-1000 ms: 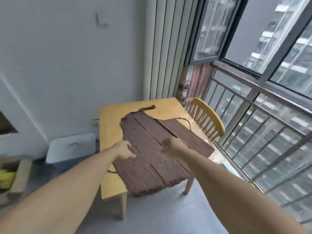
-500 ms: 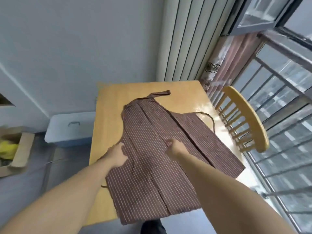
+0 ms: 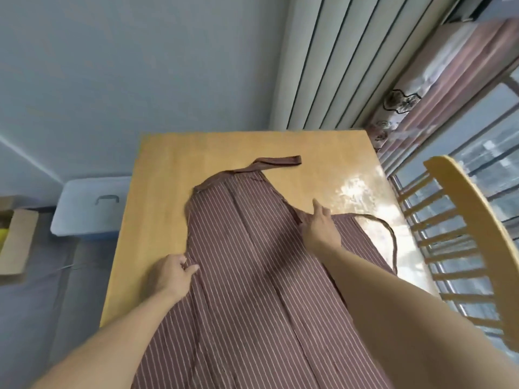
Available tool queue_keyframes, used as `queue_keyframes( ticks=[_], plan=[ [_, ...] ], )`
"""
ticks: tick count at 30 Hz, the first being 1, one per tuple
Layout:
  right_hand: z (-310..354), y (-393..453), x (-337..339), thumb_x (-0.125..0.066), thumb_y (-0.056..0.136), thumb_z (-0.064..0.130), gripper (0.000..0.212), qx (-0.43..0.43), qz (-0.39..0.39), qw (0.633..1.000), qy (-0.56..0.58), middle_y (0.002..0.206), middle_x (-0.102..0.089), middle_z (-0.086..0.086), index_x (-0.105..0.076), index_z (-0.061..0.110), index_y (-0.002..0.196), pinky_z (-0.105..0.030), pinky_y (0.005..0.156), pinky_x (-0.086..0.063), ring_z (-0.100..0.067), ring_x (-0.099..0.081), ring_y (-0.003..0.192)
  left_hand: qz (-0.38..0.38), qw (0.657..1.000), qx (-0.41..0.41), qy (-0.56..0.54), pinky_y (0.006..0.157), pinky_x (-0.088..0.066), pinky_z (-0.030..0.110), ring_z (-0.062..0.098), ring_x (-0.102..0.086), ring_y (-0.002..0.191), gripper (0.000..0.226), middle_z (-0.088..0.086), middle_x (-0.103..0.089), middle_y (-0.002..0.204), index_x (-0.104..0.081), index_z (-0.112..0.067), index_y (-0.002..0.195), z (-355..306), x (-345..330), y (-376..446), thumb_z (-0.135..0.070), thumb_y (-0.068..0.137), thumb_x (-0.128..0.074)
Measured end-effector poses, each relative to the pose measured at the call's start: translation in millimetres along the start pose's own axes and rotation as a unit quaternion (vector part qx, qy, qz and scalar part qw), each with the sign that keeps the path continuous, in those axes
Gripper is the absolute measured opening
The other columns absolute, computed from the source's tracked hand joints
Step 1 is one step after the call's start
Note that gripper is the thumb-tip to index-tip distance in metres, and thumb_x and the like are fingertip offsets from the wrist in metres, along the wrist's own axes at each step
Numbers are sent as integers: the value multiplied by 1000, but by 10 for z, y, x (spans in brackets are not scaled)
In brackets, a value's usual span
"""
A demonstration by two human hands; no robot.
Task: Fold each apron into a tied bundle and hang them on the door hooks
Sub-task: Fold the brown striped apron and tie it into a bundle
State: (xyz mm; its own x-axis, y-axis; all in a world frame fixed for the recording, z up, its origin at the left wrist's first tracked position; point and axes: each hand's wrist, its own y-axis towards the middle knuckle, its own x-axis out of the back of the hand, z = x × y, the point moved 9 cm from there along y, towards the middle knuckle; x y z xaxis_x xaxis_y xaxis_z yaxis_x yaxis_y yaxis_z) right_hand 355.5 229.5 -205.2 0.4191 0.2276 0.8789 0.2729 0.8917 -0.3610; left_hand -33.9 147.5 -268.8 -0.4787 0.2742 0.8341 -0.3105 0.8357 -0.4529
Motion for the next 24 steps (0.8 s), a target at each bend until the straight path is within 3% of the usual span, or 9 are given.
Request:
queue_keyframes(
  ticks=[3, 6, 10, 13, 16, 19, 21, 24],
  plan=[
    [-21, 279, 17, -54, 104, 28, 62, -11, 10, 1000, -26, 151, -32, -7, -22, 26, 157, -42, 75, -51, -33, -55, 120, -52, 999, -13, -5, 72, -51, 33, 24, -63, 88, 41, 7, -70, 115, -63, -12, 126, -186, 204, 218, -41, 98, -60],
    [-74, 542, -17, -54, 102, 35, 31, -12, 22, 998, -52, 129, -44, -9, -51, 19, 129, -48, 85, -55, -33, -58, 106, -88, 996, -19, 16, 74, -55, 39, 28, -65, 87, 32, 7, -72, 108, -64, -17, 115, -373, 343, 512, -43, 98, -59],
    [-123, 790, 159, -45, 104, 21, 11, -28, -37, 999, -9, 109, -51, -7, -52, 14, 110, -42, 74, -49, -30, -55, 84, -154, 987, -36, -5, 82, -52, 41, 33, -63, 100, 31, 10, -70, 116, -65, -14, 118, -841, 650, 830, -38, 99, -59],
    [-197, 962, 330, -52, 102, 19, 16, -28, -82, 994, 68, 120, -58, -11, -54, 12, 117, -41, 77, -51, -29, -59, 91, -198, 974, -58, -93, 107, -40, 48, 33, -44, 132, 49, 13, -52, 141, -51, -13, 137, -1216, 851, 980, -35, 95, -66],
    [-259, 904, 293, -61, 99, 17, 49, 5, -66, 996, 56, 147, -47, -6, -44, 19, 145, -42, 94, -51, -28, -57, 122, -109, 979, -172, 2, 126, -11, 45, 26, -5, 155, 86, 5, -9, 168, -22, -24, 158, -1531, 481, 784, -60, 90, -61],
    [-367, 635, 160, -58, 99, 17, 58, 74, -74, 993, 45, 151, -43, -5, -37, 22, 152, -42, 109, -42, -26, -46, 134, 13, 954, -256, 153, 124, 13, 49, 20, 36, 148, 100, -2, 40, 160, 17, -35, 157, -1542, -238, 271, -86, 85, -29],
    [-574, 414, 67, -55, 101, 27, 52, 96, -89, 991, 12, 151, -46, -4, -40, 23, 151, -43, 113, -40, -25, -44, 135, 63, 947, -238, 206, 121, 19, 53, 22, 47, 140, 105, -1, 53, 150, 37, -32, 148, -1448, -484, 169, -93, 80, -14],
    [-1204, -1, 40, -50, 102, 40, 50, 0, -122, 992, 0, 149, -48, -6, -44, 17, 147, -46, 113, -38, -28, -43, 136, 123, 942, -214, 227, 118, 24, 54, 25, 51, 136, 114, 0, 58, 145, 46, -31, 142, -1439, -534, 207, -96, 75, -20]
  ],
)
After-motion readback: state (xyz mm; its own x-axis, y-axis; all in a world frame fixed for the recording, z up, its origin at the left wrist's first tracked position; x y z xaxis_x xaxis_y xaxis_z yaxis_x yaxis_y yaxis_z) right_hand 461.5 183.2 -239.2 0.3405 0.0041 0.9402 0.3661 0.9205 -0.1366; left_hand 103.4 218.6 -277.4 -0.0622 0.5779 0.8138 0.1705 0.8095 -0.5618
